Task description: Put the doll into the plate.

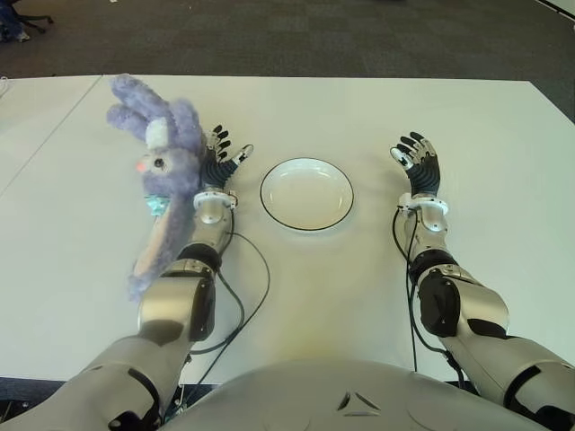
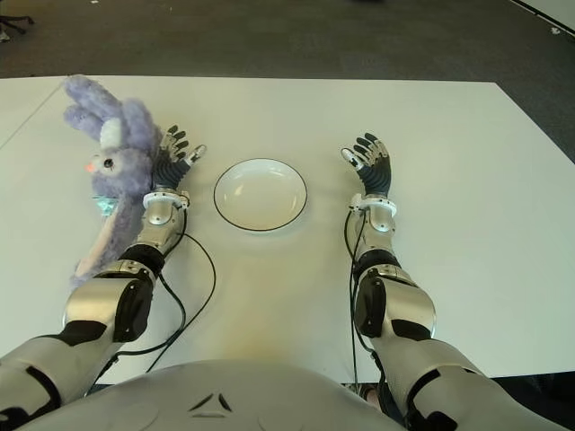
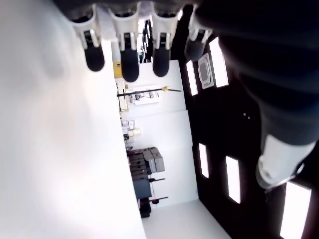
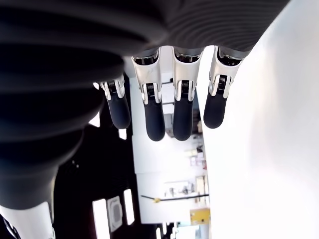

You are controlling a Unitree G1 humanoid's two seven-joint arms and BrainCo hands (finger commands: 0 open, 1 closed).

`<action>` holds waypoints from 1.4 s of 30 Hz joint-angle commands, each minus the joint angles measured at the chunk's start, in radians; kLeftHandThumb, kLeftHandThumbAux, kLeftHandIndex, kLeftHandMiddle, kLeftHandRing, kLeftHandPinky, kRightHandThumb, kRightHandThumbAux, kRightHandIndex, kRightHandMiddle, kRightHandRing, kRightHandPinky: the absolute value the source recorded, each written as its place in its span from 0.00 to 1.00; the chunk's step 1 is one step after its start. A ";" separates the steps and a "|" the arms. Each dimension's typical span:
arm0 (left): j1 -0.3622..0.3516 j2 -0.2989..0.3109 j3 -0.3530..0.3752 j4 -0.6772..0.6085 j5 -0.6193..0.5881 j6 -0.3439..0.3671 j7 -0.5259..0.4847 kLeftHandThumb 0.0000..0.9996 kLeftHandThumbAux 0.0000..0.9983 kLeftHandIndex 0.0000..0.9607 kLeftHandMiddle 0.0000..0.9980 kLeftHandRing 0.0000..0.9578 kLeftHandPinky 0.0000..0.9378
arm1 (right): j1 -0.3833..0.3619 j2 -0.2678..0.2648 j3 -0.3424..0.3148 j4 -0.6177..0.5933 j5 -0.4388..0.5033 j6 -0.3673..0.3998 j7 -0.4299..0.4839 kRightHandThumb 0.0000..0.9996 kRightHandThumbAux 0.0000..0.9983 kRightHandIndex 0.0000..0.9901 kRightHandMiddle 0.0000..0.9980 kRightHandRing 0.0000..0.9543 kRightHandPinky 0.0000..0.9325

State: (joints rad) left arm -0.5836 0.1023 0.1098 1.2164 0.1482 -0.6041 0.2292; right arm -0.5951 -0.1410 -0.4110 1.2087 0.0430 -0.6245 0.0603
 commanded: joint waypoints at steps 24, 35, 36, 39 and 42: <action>0.045 0.139 -0.353 -0.092 0.416 -0.024 0.359 0.06 0.56 0.08 0.12 0.13 0.14 | 0.219 0.104 0.012 0.137 0.009 0.102 -0.027 0.00 0.75 0.17 0.23 0.23 0.23; 0.074 0.164 -0.429 -0.285 0.515 0.099 0.406 0.01 0.58 0.06 0.13 0.17 0.22 | 0.219 0.103 0.012 0.137 0.011 0.105 -0.021 0.00 0.76 0.17 0.23 0.23 0.23; 0.076 0.166 -0.432 -0.298 0.522 0.111 0.405 0.01 0.58 0.06 0.13 0.17 0.22 | 0.219 0.103 0.013 0.137 0.011 0.105 -0.022 0.00 0.76 0.17 0.23 0.23 0.23; 0.085 0.170 -0.439 -0.341 0.538 0.148 0.405 0.00 0.58 0.06 0.13 0.17 0.18 | 0.219 0.103 0.014 0.137 0.010 0.105 -0.023 0.00 0.75 0.17 0.22 0.23 0.22; 0.094 0.172 -0.442 -0.377 0.550 0.178 0.403 0.00 0.58 0.05 0.13 0.16 0.09 | 0.219 0.103 0.015 0.137 0.009 0.105 -0.023 0.00 0.75 0.16 0.22 0.22 0.21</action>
State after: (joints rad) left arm -0.5277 0.2523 -0.3006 0.9100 0.6453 -0.4974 0.6151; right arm -0.5987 -0.1400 -0.3984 1.2072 0.0424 -0.6269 0.0438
